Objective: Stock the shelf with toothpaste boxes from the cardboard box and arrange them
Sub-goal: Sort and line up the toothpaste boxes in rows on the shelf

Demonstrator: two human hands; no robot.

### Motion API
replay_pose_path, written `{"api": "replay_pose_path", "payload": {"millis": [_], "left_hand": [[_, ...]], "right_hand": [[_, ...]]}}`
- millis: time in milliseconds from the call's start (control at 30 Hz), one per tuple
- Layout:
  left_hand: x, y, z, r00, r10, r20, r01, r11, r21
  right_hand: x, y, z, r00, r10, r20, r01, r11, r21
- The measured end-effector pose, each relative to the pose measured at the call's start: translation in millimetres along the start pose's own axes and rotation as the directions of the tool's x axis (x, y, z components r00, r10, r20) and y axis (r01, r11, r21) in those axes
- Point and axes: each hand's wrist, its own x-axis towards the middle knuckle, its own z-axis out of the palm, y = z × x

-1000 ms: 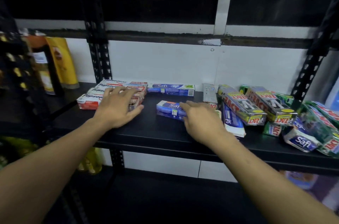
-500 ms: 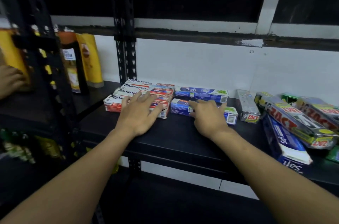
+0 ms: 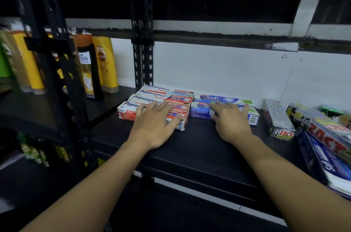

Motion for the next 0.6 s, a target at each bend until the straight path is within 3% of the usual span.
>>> {"api": "replay_pose_path", "payload": {"millis": [167, 600], "left_hand": [[-1, 0, -1, 1.0, -0.004, 0.004, 0.004, 1.0, -0.019], [-2, 0, -1, 1.0, -0.012, 0.02, 0.013, 0.999, -0.045]], "right_hand": [[-6, 15, -4, 0.995, 0.072, -0.066, -0.067, 0.995, 0.079], [-1, 22, 2, 0.992, 0.119, -0.037, -0.118, 0.993, 0.012]]}}
